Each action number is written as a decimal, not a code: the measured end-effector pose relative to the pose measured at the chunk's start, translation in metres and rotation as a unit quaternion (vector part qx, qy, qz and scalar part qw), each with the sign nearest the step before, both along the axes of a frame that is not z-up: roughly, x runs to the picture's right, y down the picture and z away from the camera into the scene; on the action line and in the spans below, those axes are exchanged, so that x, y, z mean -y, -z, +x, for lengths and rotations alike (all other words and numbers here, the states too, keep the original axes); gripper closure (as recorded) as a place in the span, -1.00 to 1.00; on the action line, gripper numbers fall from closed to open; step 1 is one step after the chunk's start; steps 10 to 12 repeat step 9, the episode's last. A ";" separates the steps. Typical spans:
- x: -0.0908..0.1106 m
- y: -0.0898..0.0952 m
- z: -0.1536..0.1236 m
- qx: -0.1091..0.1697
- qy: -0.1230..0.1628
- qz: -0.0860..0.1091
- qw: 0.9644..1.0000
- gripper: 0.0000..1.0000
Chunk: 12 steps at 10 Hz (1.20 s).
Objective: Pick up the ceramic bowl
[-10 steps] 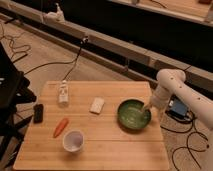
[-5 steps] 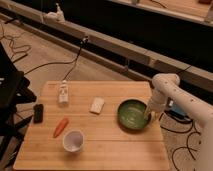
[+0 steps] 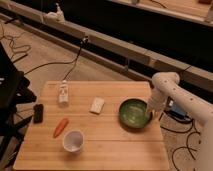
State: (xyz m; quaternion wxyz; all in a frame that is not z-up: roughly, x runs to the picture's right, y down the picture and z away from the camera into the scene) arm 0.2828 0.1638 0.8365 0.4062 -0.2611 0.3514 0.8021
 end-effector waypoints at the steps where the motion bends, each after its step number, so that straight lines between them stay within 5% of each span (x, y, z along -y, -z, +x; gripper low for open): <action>1: 0.015 0.008 -0.007 0.014 -0.015 0.016 1.000 1.00; 6: 0.089 0.066 -0.025 0.081 -0.091 0.111 0.986 1.00; 8: 0.093 0.086 -0.018 0.092 -0.107 0.117 0.983 1.00; 12: 0.093 0.086 -0.018 0.092 -0.107 0.117 0.983 1.00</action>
